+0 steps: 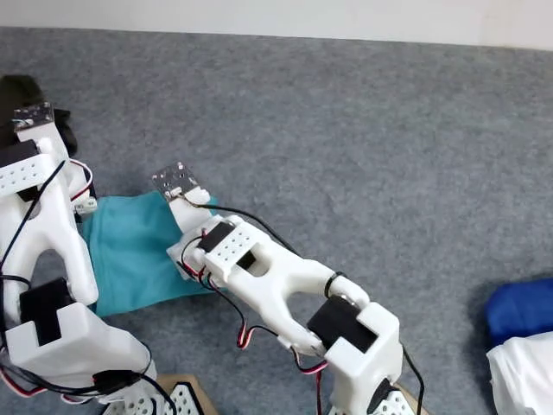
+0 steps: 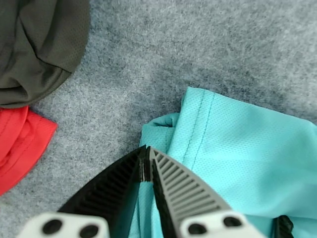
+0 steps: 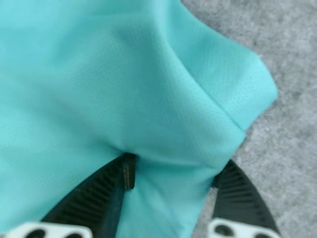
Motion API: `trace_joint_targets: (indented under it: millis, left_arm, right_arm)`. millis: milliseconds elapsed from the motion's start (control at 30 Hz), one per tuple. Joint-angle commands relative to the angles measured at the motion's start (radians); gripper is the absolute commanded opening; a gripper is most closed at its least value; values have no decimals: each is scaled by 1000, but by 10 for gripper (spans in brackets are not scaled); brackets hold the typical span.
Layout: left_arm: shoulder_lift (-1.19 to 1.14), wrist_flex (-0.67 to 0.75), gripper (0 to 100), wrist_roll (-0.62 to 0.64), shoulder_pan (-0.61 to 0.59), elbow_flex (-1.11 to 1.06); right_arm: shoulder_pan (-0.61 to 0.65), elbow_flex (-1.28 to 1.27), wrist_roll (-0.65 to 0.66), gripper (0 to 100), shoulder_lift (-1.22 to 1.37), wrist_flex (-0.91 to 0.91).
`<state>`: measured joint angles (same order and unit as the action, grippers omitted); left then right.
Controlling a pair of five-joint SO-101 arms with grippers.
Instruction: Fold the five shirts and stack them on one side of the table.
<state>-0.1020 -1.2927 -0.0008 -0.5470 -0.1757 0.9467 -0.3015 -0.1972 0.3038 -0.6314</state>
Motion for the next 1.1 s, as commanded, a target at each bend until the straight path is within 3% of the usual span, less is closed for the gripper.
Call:
trace_joint_targets:
  millis: [0,67,233,367,700,1067]
  left_arm:
    - [5,5,7,8,15,4]
    - [5,3,7,8,15,4]
    - [5,2,7,8,12,-1]
    - [5,9,7,6,12,-28]
    - [5,3,7,6,10,-33]
    - [5,31,7,6,199,-219]
  right_arm:
    - [10,45,-6,77,8,-13]
    - [10,47,-2,0,8,-12]
    - [7,42,117,6,1,-44]
    - [-51,65,127,6,-13,-165]
    - [-426,-68,127,6,-449,-269]
    - [-763,-378,186,6,-1052,-271]
